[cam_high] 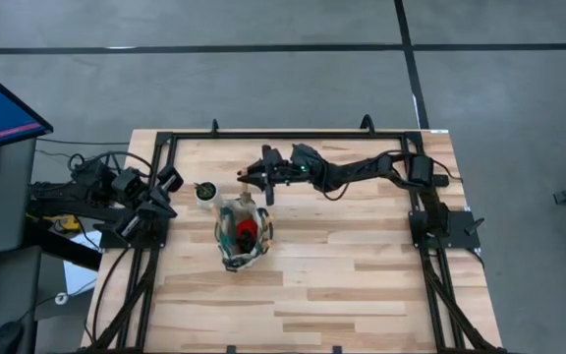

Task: Pick & Place Garden tools in Gardening bag
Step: Put the trowel into the gardening bag, then return to Home Position

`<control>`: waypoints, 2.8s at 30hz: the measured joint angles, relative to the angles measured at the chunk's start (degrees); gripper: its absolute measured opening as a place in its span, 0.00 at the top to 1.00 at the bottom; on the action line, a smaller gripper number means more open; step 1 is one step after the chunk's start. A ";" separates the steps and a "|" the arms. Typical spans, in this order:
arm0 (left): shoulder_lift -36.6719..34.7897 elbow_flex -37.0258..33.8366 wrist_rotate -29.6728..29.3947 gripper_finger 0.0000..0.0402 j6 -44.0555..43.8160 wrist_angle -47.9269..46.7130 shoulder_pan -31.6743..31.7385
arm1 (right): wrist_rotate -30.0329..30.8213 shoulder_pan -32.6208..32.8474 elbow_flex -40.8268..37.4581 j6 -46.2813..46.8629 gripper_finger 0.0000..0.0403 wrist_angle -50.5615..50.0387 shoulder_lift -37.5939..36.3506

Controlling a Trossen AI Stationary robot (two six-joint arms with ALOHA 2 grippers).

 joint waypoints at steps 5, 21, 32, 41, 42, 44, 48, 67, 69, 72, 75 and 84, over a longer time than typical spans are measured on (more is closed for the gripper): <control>0.00 -0.02 -1.02 0.99 0.13 0.22 -0.01 | 0.04 0.35 1.31 0.72 0.85 -0.77 1.22; 0.00 0.00 -1.42 0.99 0.17 0.26 0.23 | 5.50 2.03 0.81 -2.53 0.85 -4.57 1.91; 0.00 0.00 -1.38 0.99 0.17 0.28 0.23 | 6.03 3.17 3.54 -0.96 0.85 -0.67 8.41; 0.00 0.00 -1.34 0.99 0.20 0.31 0.23 | 5.40 3.21 3.32 -0.62 0.85 -2.63 9.13; 0.00 0.00 -1.36 0.99 0.19 0.31 0.23 | 5.54 3.35 3.32 -1.04 0.85 -2.61 9.13; 0.00 0.00 -1.33 0.99 0.19 0.28 0.23 | 5.57 3.44 3.32 -1.59 0.83 -2.58 9.13; 0.00 -0.01 -1.33 0.99 0.17 0.31 0.23 | 5.43 3.45 3.21 -1.20 0.70 -3.18 8.91; -0.45 0.17 -2.78 0.99 0.04 0.04 0.23 | -6.24 3.14 5.34 -0.80 0.39 -7.13 2.14; -1.12 0.88 -5.09 0.99 0.09 -1.03 0.25 | -9.38 2.57 5.45 -0.79 0.39 -9.40 -1.40; -2.60 3.55 -6.97 0.99 1.45 -7.73 1.08 | -14.44 1.09 5.42 -0.85 0.39 -15.19 -8.72; -4.78 6.63 -9.21 0.99 2.22 -16.15 1.97 | -16.70 -0.10 5.53 -5.22 0.39 -23.53 -17.91; -14.68 7.23 -14.61 0.99 4.29 -31.69 2.33 | -8.61 -3.01 -3.45 -18.75 0.39 -42.29 -43.88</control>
